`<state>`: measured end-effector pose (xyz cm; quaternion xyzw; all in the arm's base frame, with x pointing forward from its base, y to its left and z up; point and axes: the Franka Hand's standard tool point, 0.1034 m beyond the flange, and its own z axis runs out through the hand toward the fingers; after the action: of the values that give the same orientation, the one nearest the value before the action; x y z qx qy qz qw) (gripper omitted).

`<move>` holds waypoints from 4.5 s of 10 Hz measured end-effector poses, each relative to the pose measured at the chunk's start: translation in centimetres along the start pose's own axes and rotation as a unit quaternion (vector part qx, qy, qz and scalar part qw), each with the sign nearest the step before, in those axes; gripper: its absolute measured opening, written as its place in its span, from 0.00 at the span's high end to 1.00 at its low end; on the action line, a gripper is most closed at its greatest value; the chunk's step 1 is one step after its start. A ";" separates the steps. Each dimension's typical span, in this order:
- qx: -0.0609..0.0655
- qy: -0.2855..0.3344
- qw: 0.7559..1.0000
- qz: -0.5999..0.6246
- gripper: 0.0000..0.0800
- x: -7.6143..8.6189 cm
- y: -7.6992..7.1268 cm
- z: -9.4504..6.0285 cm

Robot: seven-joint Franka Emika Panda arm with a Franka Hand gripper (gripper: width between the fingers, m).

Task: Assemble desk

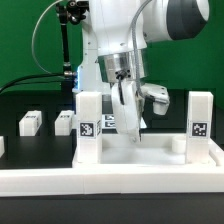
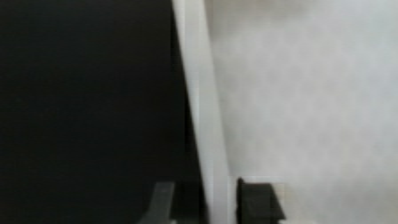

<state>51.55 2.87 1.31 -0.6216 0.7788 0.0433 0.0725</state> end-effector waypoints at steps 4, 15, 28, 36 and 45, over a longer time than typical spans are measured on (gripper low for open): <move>0.000 0.000 1.000 -0.011 0.91 0.0 0.0 0.0; -0.015 -0.012 0.911 -0.413 0.91 6.1 1.2 -1.0; -0.053 0.025 0.524 -0.850 0.92 6.0 -5.1 -1.4; -0.090 0.034 0.215 -0.972 0.92 4.3 -8.0 -2.3; -0.109 0.054 -0.015 -0.993 0.93 0.9 -12.1 -2.7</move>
Offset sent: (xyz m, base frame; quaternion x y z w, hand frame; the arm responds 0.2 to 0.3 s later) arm 0.0000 0.0000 0.0000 0.0000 0.0000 0.0000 1.0000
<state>62.97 -1.11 4.05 0.7739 0.6294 0.0214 0.0674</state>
